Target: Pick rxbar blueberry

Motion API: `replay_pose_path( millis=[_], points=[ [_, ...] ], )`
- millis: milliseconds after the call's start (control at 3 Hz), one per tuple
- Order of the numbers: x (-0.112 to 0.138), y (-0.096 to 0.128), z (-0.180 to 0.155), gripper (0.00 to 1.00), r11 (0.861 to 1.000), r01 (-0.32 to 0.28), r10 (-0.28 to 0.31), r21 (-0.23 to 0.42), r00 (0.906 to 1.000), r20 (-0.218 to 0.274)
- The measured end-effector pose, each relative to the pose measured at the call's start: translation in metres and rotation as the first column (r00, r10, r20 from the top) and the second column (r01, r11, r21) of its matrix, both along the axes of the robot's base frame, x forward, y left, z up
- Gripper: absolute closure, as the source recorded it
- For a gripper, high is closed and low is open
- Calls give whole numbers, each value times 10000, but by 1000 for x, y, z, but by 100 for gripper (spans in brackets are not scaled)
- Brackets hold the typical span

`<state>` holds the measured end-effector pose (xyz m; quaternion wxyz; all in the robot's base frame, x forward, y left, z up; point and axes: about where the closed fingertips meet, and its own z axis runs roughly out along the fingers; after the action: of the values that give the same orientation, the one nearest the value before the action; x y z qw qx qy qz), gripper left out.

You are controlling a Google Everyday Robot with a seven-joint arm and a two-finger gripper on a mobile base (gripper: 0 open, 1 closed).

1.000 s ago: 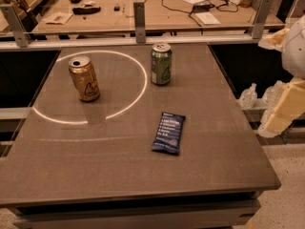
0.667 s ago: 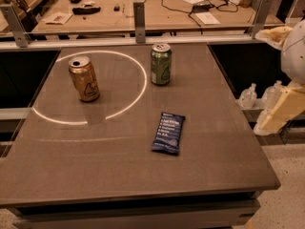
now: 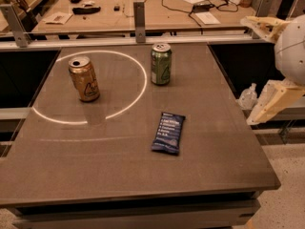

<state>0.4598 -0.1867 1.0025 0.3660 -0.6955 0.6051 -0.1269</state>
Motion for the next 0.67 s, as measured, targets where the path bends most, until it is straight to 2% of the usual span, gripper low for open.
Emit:
replay_pose_path(
  millis=[333, 667],
  points=[
    [1, 14, -3, 0, 9817, -1618, 1664, -1008, 9853, 394],
    [-1, 23, -9, 0, 9231, -2940, 3175, -2478, 9463, 601]
  ],
)
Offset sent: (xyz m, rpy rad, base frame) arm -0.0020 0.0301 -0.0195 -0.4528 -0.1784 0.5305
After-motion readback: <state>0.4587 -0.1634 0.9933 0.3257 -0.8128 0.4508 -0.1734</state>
